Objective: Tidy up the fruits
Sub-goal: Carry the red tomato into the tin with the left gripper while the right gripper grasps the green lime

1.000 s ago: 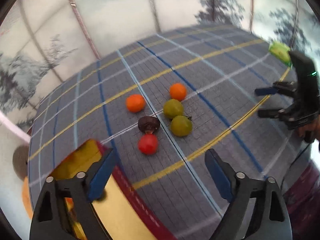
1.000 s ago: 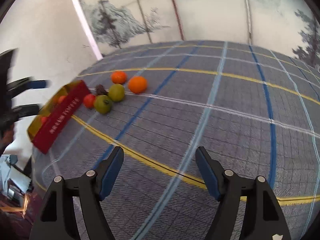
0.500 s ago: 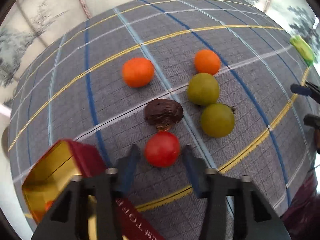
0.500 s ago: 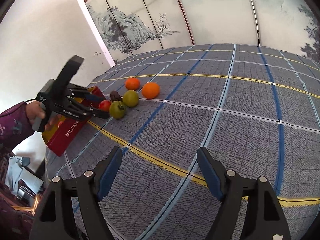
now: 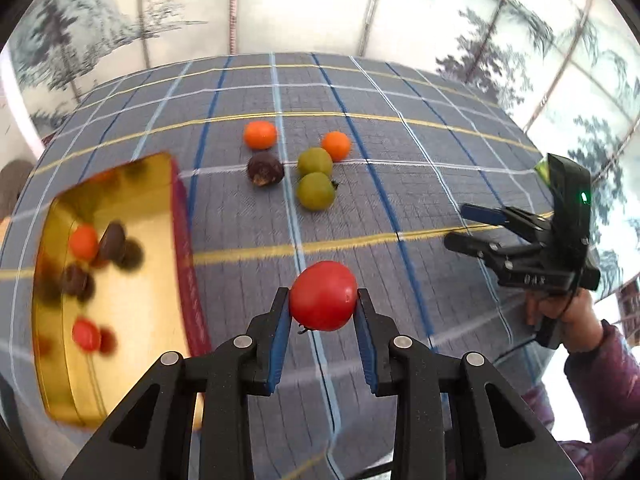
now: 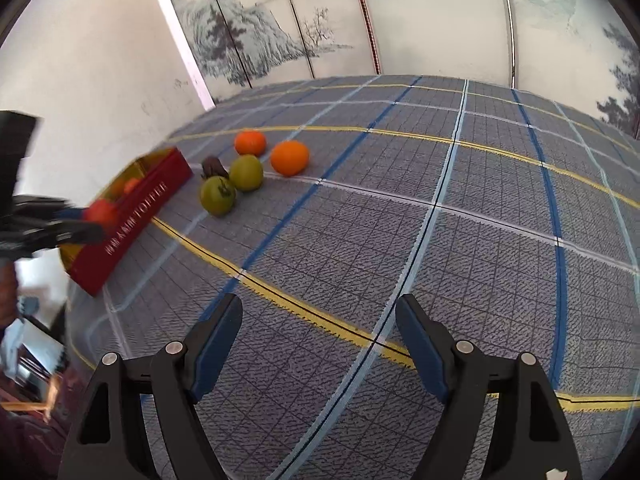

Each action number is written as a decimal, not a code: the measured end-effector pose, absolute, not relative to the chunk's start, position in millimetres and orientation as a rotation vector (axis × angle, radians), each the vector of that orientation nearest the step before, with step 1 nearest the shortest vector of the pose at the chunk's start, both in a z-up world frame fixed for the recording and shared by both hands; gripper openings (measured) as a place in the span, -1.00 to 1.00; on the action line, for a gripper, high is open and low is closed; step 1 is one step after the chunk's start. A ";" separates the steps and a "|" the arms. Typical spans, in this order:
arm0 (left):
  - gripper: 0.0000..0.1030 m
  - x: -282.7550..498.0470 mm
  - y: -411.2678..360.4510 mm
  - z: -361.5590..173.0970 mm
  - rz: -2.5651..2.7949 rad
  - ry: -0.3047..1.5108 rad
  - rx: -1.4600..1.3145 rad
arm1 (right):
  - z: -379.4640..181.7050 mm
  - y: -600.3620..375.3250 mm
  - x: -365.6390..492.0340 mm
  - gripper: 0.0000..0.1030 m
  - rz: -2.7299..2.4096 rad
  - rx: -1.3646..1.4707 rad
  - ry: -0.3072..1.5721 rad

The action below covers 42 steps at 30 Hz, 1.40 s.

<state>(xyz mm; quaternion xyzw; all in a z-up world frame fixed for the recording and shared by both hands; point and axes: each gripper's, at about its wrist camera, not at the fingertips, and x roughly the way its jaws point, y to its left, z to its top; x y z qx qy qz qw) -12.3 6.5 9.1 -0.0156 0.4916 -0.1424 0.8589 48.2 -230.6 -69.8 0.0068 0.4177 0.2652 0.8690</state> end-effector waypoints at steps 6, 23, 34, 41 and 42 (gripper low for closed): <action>-0.37 -33.4 37.7 14.4 -0.221 1.017 -0.095 | -52.5 -169.9 64.2 0.48 0.702 0.053 0.856; -0.36 -64.5 102.8 16.6 -0.103 0.977 -0.190 | -79.9 -98.7 116.7 -0.36 0.590 0.067 0.946; -0.36 -71.3 144.6 6.7 -0.006 0.926 -0.232 | -72.9 -156.0 63.8 -0.38 0.549 0.040 0.895; -0.36 -69.9 156.2 -3.7 0.026 0.931 -0.231 | -76.2 -165.6 61.2 -0.38 0.529 0.034 0.891; -0.36 -68.3 156.7 -5.2 0.025 0.933 -0.228 | -76.9 -163.7 60.6 -0.38 0.531 0.027 0.893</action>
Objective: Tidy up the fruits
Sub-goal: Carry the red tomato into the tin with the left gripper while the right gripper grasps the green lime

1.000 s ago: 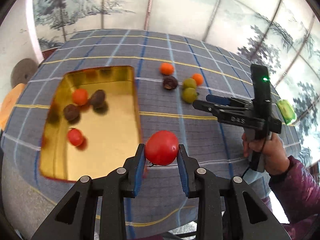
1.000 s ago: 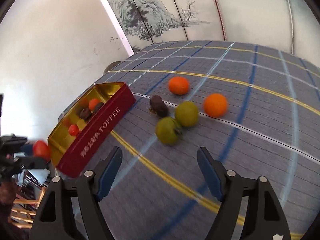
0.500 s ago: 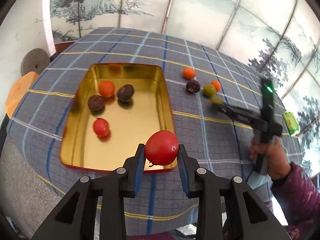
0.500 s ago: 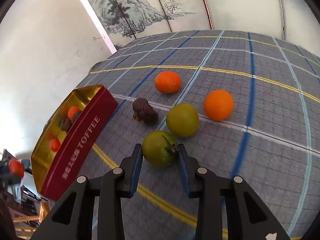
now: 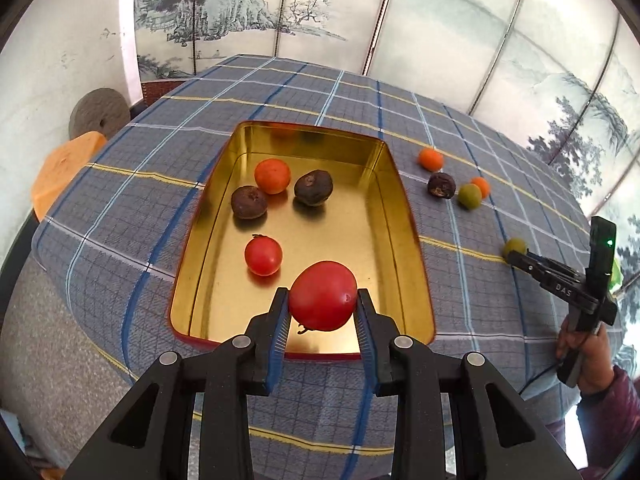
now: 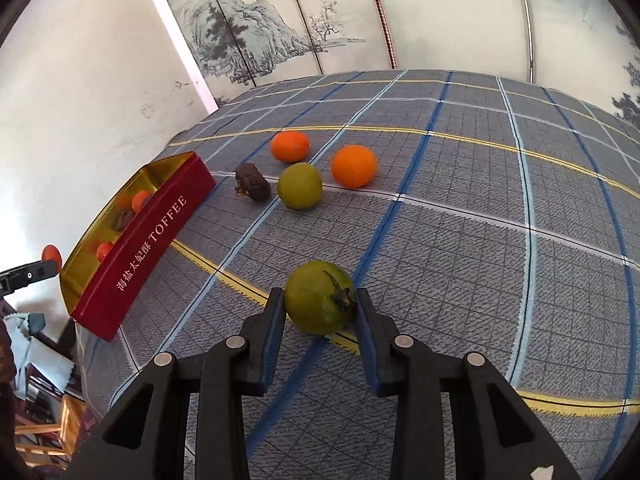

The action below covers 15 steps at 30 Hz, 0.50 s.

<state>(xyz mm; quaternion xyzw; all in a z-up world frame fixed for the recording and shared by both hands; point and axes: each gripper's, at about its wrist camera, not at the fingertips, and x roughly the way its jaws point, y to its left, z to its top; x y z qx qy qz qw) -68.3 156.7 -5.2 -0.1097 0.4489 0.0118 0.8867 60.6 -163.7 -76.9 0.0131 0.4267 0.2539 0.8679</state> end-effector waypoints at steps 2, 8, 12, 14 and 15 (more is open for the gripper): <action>-0.36 -63.1 157.1 -7.0 0.028 0.934 -0.216 | -76.8 -160.8 59.7 -0.38 0.534 0.022 0.891; -0.36 -42.7 158.7 -10.9 0.037 0.929 -0.193 | -78.2 -164.2 57.4 -0.38 0.537 0.035 0.894; -0.36 -30.5 157.8 -13.7 0.038 0.921 -0.187 | -78.3 -164.0 57.8 -0.38 0.538 0.037 0.895; -0.36 -26.1 157.1 -15.2 0.044 0.918 -0.174 | -77.9 -163.5 58.1 -0.38 0.538 0.038 0.895; -0.36 -23.7 156.6 -16.2 0.047 0.917 -0.168 | -77.8 -163.5 58.0 -0.38 0.538 0.038 0.895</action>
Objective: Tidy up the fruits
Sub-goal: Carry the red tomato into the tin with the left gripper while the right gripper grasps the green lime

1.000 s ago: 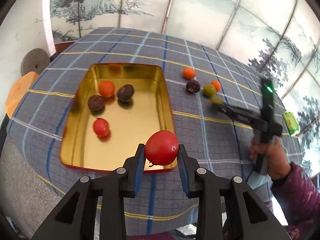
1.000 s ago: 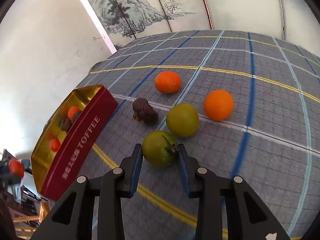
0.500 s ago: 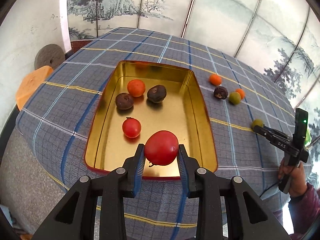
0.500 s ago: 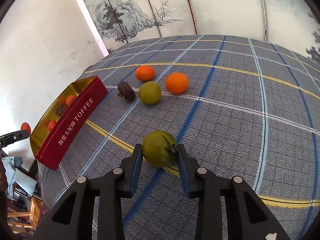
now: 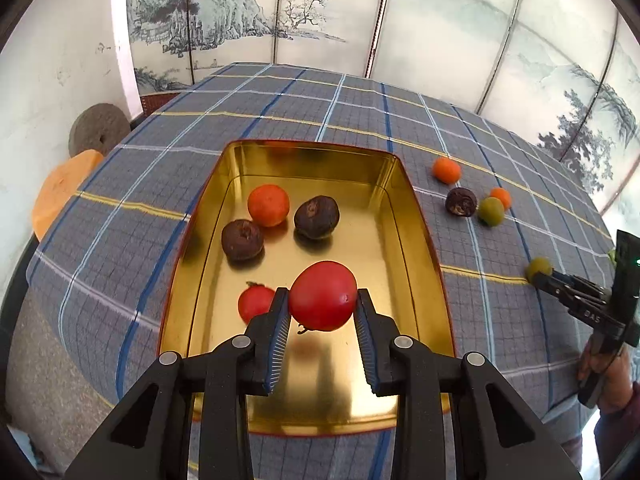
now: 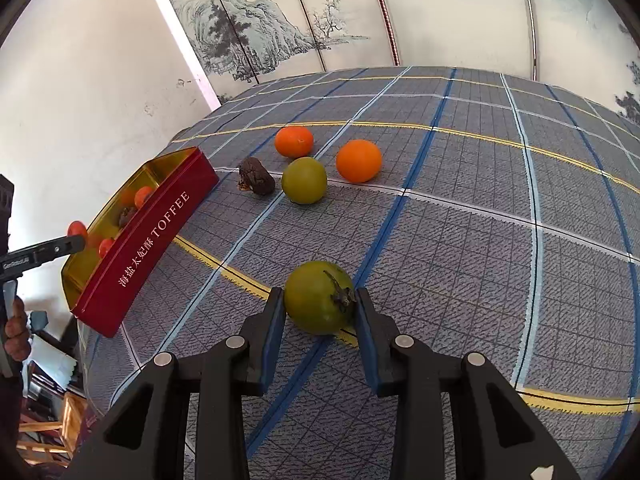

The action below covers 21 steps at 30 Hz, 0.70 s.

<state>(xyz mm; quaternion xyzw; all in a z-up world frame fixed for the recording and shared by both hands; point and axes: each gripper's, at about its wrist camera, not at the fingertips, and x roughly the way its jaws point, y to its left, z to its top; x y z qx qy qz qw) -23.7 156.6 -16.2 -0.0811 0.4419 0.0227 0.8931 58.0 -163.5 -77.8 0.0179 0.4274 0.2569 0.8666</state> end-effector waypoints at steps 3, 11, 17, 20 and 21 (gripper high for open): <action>-0.36 -17.9 156.6 -18.2 0.053 0.918 -0.159 | -77.9 -163.7 58.0 -0.38 0.538 0.037 0.895; -0.36 -3.9 157.0 -20.1 0.083 0.906 -0.116 | -77.9 -163.7 58.4 -0.38 0.538 0.037 0.895; -0.34 5.2 157.9 -25.3 0.096 0.915 -0.097 | -78.0 -164.2 58.4 -0.37 0.538 0.037 0.895; -0.34 8.4 159.4 -25.6 0.101 0.911 -0.097 | -78.1 -163.5 58.1 -0.37 0.539 0.036 0.895; -0.34 9.7 159.8 -25.3 0.102 0.908 -0.095 | -78.2 -163.6 58.0 -0.37 0.539 0.036 0.895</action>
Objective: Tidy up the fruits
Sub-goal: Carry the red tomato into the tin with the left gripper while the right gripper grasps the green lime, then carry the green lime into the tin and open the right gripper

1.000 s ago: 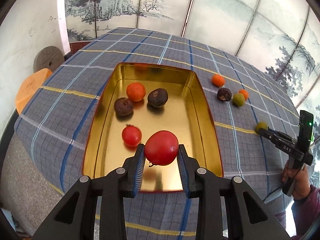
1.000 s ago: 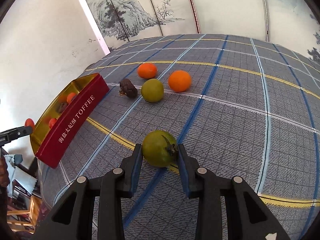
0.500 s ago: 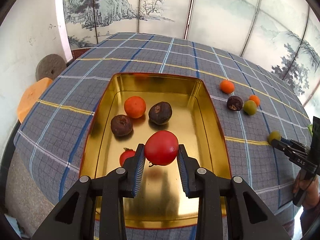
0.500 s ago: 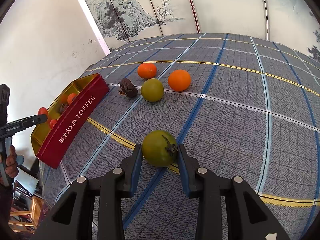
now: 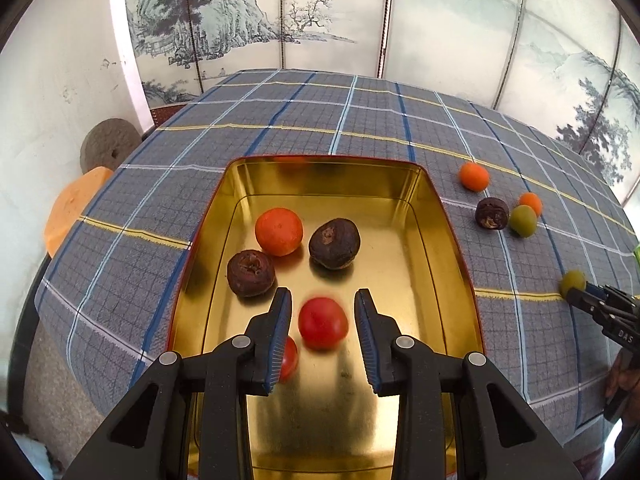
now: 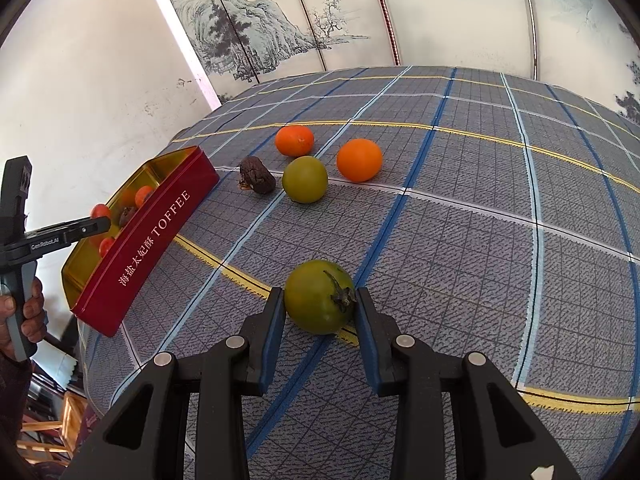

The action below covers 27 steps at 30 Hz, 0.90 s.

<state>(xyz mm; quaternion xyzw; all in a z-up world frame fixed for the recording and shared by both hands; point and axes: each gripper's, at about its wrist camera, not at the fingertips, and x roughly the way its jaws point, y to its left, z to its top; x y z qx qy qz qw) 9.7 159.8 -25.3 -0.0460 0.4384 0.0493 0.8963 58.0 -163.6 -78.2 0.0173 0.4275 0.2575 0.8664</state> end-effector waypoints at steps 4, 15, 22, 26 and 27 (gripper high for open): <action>-0.34 12.9 161.1 -24.9 0.107 0.908 -0.096 | -78.1 -163.5 58.0 -0.37 0.539 0.036 0.895; 0.11 3.2 162.4 -21.6 0.160 0.893 -0.099 | -78.3 -163.0 58.2 -0.37 0.540 0.032 0.896; 0.17 -16.3 156.2 -10.6 0.188 0.862 -0.068 | -77.6 -161.3 57.1 -0.37 0.547 0.021 0.900; 0.19 -25.7 155.5 -7.5 0.197 0.859 -0.068 | -66.3 -150.1 53.0 -0.37 0.582 0.033 0.889; 0.19 -27.9 155.8 -7.0 0.197 0.860 -0.069 | -62.2 -146.8 52.0 -0.37 0.599 0.042 0.884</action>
